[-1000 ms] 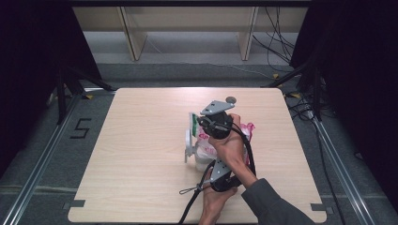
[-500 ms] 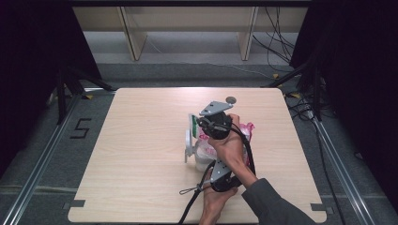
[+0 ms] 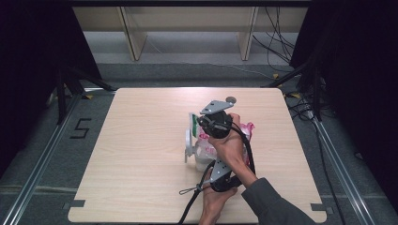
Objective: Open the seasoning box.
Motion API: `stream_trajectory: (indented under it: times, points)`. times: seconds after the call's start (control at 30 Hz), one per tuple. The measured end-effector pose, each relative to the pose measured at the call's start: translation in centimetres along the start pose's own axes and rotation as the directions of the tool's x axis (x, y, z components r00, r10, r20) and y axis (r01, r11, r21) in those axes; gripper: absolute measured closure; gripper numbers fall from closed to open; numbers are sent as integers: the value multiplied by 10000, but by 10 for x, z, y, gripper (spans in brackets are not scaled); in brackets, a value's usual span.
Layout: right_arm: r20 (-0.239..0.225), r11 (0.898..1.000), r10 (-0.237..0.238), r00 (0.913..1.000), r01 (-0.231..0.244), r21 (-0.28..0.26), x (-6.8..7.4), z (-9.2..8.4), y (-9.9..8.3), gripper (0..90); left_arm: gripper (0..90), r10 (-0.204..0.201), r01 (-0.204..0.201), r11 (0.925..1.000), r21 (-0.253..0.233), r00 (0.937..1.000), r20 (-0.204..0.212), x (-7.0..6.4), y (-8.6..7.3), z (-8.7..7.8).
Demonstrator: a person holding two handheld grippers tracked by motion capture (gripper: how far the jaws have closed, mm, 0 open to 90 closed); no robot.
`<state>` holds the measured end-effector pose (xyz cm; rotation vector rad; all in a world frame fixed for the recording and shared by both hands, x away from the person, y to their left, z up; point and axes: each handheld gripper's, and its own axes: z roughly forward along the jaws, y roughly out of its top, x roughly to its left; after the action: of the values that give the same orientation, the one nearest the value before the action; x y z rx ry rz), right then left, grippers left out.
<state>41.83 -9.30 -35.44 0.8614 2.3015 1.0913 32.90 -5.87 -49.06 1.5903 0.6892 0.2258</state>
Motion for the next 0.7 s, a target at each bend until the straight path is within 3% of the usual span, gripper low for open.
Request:
stream_trajectory:
  times: [0.1, 0.2, 0.23, 0.27, 0.33, 0.43, 0.7]
  points:
    - [143, 9993, -347, 9993, 349, -103, -1, 2, 0, 900, 722, 26, -26, 10000, 52, 10000, -1, 0, 0, 0]
    - [7, 10000, -52, 10000, 52, 67, 0, 0, 1, 900, 722, -8, 8, 10000, -2, 10000, -7, 0, 0, 0]
    - [30, 9991, -391, 9992, 391, -143, -3, 1, 1, 900, 722, -8, 8, 10000, -2, 10000, -7, 0, 0, 0]
    - [20, 10000, -97, 10000, 97, 23, -1, 1, 0, 900, 722, 11, -11, 10000, 21, 10000, 2, 0, 0, 0]
    - [181, 9991, -405, 9990, 407, -124, 0, 3, 0, 900, 722, 3, -3, 10000, 0, 10000, -3, 0, 0, 0]
    - [84, 9998, -208, 9997, 209, -63, -1, 1, 1, 900, 723, -29, 29, 10000, -23, 10000, -22, 0, 0, 0]
    - [147, 9989, -453, 9989, 454, -75, -4, 2, 1, 900, 723, -14, 14, 10000, -39, 10000, 4, -1, 0, 0]
